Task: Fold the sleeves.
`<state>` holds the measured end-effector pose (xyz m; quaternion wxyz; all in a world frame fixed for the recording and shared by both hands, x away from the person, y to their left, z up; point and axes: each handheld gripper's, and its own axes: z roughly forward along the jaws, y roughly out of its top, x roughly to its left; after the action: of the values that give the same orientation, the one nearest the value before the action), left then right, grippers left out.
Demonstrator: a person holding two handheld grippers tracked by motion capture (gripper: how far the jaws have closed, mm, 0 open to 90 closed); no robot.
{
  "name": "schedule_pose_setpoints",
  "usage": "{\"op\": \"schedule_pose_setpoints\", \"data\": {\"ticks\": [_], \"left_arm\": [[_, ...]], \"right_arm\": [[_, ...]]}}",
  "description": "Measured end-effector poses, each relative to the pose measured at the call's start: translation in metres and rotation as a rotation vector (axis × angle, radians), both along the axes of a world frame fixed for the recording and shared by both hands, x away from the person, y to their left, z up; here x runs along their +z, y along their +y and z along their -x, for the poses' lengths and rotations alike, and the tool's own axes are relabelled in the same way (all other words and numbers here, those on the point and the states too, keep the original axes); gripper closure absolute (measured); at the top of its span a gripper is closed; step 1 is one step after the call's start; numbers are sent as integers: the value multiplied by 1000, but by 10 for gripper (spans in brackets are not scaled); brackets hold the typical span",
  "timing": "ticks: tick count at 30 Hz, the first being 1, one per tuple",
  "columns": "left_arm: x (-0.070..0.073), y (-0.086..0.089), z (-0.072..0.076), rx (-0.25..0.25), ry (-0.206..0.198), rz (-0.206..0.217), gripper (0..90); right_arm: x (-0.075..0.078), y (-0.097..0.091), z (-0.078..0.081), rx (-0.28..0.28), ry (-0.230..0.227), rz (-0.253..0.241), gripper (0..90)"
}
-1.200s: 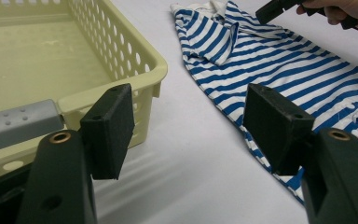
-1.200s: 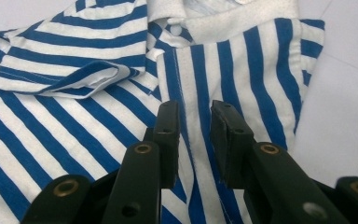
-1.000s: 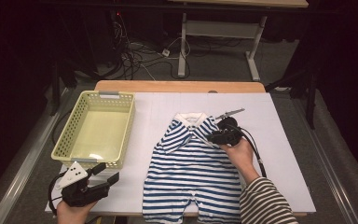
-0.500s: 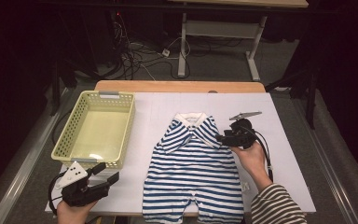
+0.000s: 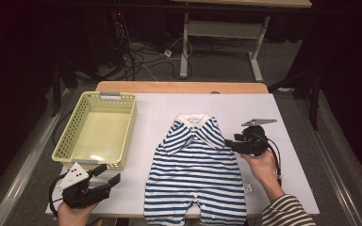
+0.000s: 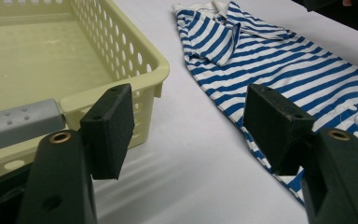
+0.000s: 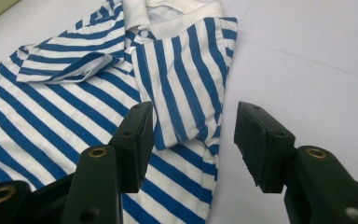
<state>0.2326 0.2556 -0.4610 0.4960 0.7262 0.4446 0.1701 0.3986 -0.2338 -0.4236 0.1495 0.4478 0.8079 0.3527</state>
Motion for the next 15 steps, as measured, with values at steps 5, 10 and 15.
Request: {"op": "schedule_pose_setpoints", "data": {"ticks": [5,10,15], "left_arm": [[0,1,0,3,0,-1,330],[0,1,0,3,0,-1,330],[0,0,0,3,1,-1,330]], "right_arm": [[0,-5,6,-2,-5,7,471],[0,-10,12,-7,-11,-6,466],[0,-13,17,-2,-33,-5,464]]}}
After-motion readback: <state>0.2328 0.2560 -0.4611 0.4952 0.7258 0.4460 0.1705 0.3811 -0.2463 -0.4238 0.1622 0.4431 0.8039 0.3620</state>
